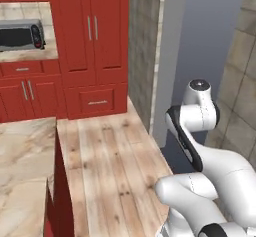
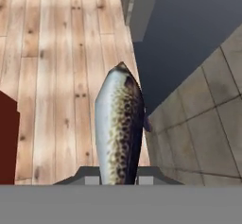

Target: Take the fish out of the fridge, briefly rinse it in the sink, and place it on the tray next to the sink.

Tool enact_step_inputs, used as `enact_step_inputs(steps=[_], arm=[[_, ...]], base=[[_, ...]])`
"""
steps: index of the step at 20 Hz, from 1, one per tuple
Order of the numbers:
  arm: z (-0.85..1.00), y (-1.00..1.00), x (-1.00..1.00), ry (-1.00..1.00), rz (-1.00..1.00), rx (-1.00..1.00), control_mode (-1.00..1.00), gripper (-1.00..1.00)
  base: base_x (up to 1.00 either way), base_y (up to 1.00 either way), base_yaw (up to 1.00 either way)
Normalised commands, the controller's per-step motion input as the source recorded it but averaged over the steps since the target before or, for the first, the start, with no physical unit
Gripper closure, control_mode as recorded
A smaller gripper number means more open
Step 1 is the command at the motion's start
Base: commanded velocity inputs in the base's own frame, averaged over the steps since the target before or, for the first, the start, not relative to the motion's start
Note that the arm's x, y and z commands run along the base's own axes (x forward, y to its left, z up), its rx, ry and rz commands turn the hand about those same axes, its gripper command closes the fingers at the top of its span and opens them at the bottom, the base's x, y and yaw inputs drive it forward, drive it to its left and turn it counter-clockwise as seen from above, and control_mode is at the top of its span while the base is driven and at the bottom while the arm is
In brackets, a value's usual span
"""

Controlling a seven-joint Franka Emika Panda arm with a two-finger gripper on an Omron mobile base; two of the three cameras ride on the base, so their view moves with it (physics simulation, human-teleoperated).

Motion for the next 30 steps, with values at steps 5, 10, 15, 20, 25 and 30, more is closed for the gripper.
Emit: enact_step_inputs(steps=[5, 10, 15, 20, 25, 30], arm=[[0.0, 0.0, 0.0, 0.0, 0.0, 0.0, 1.0, 1.0], [0.0, 0.0, 0.0, 0.0, 0.0, 0.0, 1.0, 1.0], [0.0, 0.0, 0.0, 0.0, 0.0, 0.0, 1.0, 1.0], [0.0, 0.0, 0.0, 0.0, 0.0, 0.0, 1.0, 1.0], [0.0, 0.0, 0.0, 0.0, 0.0, 0.0, 1.0, 1.0], [0.0, 0.0, 0.0, 0.0, 0.0, 0.0, 1.0, 1.0]], base=[[1.0, -0.06, 0.16], [1.0, 0.0, 0.13], [1.0, 0.0, 0.1], [1.0, 0.04, 0.08], [1.0, 0.46, 0.02], [1.0, 0.99, 0.0]])
